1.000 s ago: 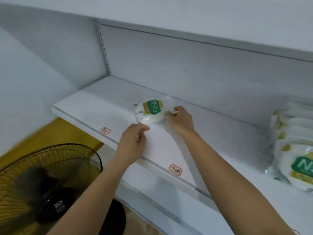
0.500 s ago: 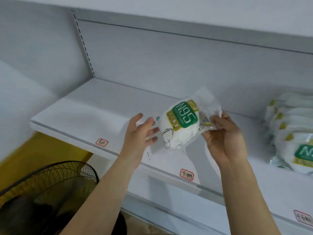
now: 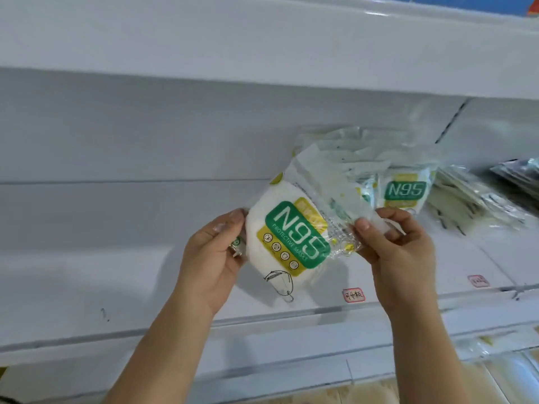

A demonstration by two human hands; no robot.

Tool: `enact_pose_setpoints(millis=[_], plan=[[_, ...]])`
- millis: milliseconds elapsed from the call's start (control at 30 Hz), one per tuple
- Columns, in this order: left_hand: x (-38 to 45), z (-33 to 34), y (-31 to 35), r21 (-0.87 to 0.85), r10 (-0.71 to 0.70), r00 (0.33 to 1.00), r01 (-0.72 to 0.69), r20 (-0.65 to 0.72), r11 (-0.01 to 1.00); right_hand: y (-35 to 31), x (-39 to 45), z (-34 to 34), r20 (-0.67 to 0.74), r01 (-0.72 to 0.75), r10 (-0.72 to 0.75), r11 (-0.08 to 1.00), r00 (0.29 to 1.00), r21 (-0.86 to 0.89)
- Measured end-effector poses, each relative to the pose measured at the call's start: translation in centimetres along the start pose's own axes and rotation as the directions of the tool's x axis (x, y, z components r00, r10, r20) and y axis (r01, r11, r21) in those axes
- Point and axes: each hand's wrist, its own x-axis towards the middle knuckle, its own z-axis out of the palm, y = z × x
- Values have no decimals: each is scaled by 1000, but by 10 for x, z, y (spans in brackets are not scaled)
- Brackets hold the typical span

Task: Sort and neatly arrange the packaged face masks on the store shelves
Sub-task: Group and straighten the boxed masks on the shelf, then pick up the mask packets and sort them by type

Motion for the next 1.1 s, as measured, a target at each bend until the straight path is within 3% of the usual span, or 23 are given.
enact_pose_setpoints(millis=[167,400,667,733,800,900,967,1033,1100], plan=[[-13,52,-34,0,5,999,-5,-40,1000,-13,28,-42,-123,71,-63,995,990,67],[-26,116,-72,-30,67,982,-73,-178,997,-19,64,-99,-30,-60,68,971,997,231],[-45,168,-127,64,155,919,-141,-362,988,-40,99,-152,-77,103,-94,987,993,124],[-47,175,-137,67,151,903,-136,-402,988,-41,104,-161,-37,35,-30,990,999,140],[-47,180,-140,34,152,895,-152,-419,988,-37,103,-169,86,-129,121,987,989,93],[-43,189,-144,-39,146,906,-176,-398,984,-21,87,-176,298,-313,333,943,895,-115],[-40,195,-151,-60,141,921,-174,-364,983,-9,76,-179,352,-366,390,921,851,-135],[-38,194,-160,31,178,927,-178,-329,984,-4,76,-185,332,-350,371,929,867,-123],[-31,186,-171,396,341,907,-226,-249,890,-6,89,-198,279,-287,316,948,907,-140]])
